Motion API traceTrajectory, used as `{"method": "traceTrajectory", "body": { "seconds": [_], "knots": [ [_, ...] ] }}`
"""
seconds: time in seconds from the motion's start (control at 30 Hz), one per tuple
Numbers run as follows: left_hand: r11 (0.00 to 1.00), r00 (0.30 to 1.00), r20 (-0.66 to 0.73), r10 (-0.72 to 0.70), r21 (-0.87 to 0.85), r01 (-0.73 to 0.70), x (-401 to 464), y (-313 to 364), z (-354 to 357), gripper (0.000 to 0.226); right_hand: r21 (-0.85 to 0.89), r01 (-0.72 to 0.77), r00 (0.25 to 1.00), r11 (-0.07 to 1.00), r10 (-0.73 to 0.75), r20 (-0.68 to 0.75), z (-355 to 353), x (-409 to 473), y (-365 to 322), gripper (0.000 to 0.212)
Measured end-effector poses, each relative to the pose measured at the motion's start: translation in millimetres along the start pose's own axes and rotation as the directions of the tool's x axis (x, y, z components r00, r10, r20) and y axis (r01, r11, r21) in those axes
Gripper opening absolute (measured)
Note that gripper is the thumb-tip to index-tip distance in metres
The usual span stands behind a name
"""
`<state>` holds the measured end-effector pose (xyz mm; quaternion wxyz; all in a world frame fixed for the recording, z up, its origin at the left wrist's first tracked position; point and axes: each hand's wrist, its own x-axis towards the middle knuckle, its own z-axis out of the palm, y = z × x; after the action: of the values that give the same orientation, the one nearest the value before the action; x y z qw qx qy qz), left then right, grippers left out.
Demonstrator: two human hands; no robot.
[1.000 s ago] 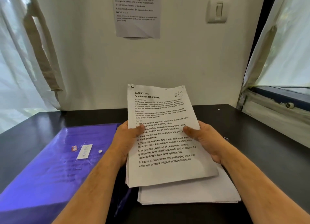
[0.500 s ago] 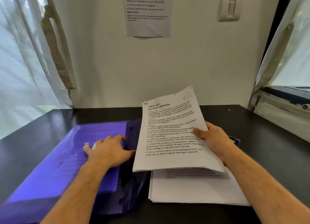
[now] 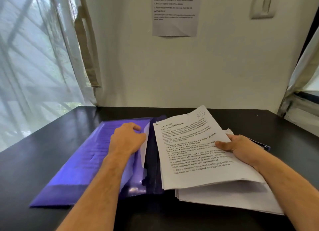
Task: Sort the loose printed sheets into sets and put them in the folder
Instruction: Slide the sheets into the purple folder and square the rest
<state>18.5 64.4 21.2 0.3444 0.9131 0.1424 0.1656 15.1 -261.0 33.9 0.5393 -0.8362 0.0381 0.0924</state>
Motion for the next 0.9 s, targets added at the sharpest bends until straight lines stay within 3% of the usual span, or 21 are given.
{"method": "traceTrajectory", "body": {
  "seconds": [0.17,0.33,0.5,0.63,0.9],
  "knots": [
    [0.994,0.994,-0.084,0.075,-0.076,-0.081,2,-2,-12,0.018,-0.048,-0.024,0.997,0.999,0.028,0.076,-4,-1,1,0.021],
    [0.989,0.987,-0.074,0.145,-0.023,-0.147,-3,3,-16,0.027,-0.074,-0.003,0.988,0.997,0.014,0.152,-1,-3,-1,0.018],
    [0.988,0.987,-0.035,0.154,-0.005,-0.154,-4,2,-15,0.028,0.077,-0.031,0.98,0.997,0.015,0.197,-15,-3,3,0.048],
    [0.985,0.985,-0.032,0.171,0.027,-0.17,-4,3,-13,0.03,0.188,-0.036,0.985,0.982,0.004,0.171,-24,-1,6,0.055],
    [0.988,0.987,-0.051,0.154,-0.002,-0.154,-3,2,-12,0.03,0.01,-0.016,0.975,1.0,0.013,0.222,-8,-8,0,0.024]
  ]
}}
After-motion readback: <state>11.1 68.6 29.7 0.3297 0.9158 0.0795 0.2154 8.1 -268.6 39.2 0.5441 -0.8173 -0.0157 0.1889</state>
